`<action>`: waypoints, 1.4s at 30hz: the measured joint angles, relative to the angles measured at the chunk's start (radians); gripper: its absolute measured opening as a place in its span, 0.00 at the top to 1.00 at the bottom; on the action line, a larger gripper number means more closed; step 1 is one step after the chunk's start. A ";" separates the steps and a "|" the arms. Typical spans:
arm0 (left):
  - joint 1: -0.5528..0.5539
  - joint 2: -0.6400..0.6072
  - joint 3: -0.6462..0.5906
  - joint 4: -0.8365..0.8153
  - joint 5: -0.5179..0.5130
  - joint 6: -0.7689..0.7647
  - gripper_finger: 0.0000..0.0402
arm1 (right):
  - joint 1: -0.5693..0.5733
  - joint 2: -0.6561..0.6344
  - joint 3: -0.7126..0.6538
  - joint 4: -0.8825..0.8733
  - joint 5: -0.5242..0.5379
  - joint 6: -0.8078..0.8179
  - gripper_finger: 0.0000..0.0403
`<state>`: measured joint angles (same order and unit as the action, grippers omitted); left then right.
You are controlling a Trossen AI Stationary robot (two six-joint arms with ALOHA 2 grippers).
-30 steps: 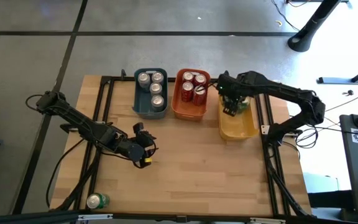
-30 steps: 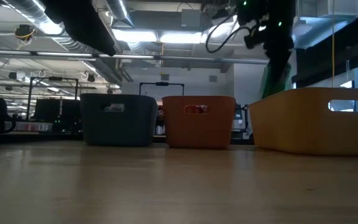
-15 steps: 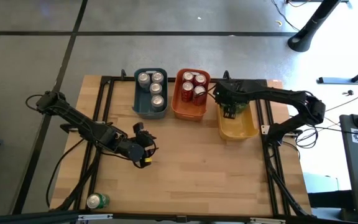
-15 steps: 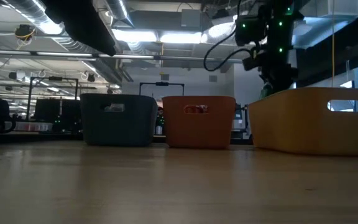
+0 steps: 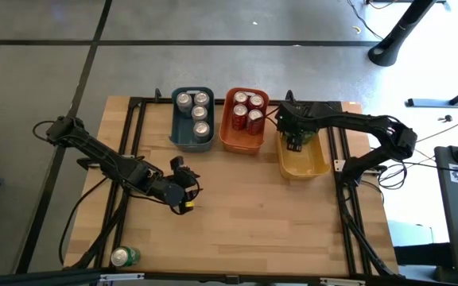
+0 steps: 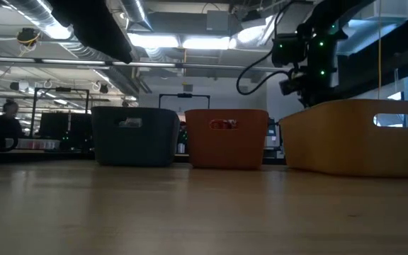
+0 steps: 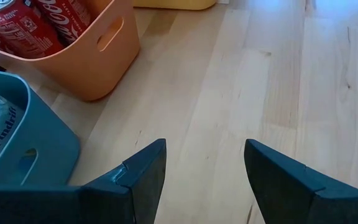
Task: Sort soda cans
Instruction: Put the bottom right green soda can into the yellow bin, then put the top green soda can into the yellow bin
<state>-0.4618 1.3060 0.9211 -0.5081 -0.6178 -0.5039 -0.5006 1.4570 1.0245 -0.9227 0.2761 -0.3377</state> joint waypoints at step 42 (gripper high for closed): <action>0.014 0.000 0.000 0.004 0.001 0.109 0.48 | 0.331 -0.082 0.332 -0.111 -0.061 0.364 0.09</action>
<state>-0.4478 1.3063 0.9215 -0.5039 -0.6167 -0.3953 -0.1698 1.3750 1.3567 -1.0334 0.2155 0.0264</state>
